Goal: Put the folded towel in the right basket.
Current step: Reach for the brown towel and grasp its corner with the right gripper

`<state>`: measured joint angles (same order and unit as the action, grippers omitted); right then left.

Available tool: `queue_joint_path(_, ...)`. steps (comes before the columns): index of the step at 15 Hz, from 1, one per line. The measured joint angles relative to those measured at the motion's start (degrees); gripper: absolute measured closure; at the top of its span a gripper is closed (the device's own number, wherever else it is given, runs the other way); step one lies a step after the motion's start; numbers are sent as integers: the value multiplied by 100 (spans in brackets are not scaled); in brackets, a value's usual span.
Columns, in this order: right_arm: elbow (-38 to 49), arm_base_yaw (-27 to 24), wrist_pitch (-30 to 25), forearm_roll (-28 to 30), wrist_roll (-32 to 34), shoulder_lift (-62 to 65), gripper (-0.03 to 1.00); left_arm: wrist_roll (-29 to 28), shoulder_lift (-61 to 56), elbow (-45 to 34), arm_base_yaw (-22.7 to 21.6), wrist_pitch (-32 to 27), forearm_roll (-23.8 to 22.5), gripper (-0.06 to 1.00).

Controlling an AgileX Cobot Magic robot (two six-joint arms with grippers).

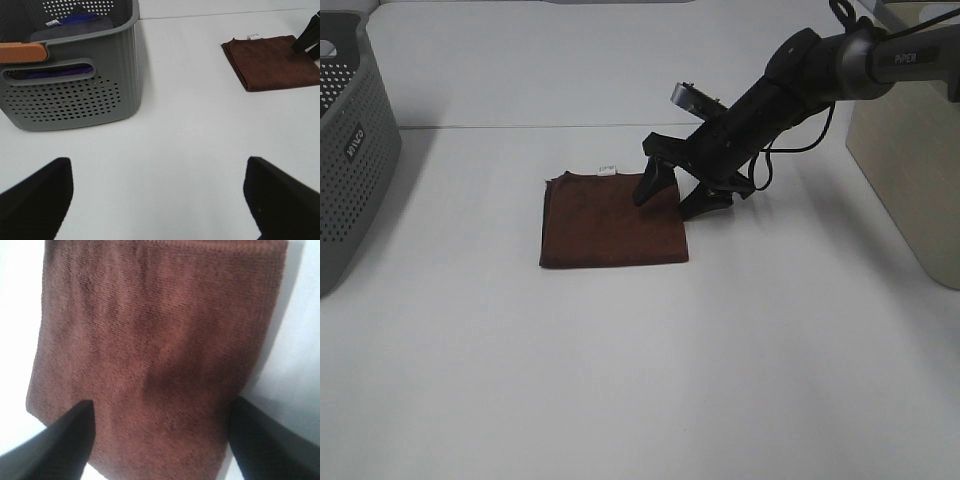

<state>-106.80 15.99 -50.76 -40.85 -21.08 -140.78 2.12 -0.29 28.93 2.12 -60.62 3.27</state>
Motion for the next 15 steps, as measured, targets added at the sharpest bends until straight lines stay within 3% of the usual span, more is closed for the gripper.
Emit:
queue_joint_path(4,0,0,29,922,458,149,24,0,0,0,0,0,0,7)
queue_joint_path(6,-34,0,17,1014,533,132,24,0,0,0,0,0,0,7)
queue_joint_path(8,-46,0,17,710,424,74,24,0,0,0,0,0,0,7)
queue_joint_path(11,-80,86,6,-212,-17,-143,28,0,0,0,0,0,0,7)
queue_joint_path(13,-103,258,17,-332,-46,-235,37,0,0,0,0,0,0,7)
queue_joint_path(15,-97,286,69,-235,80,-298,77,0,0,0,0,0,0,7)
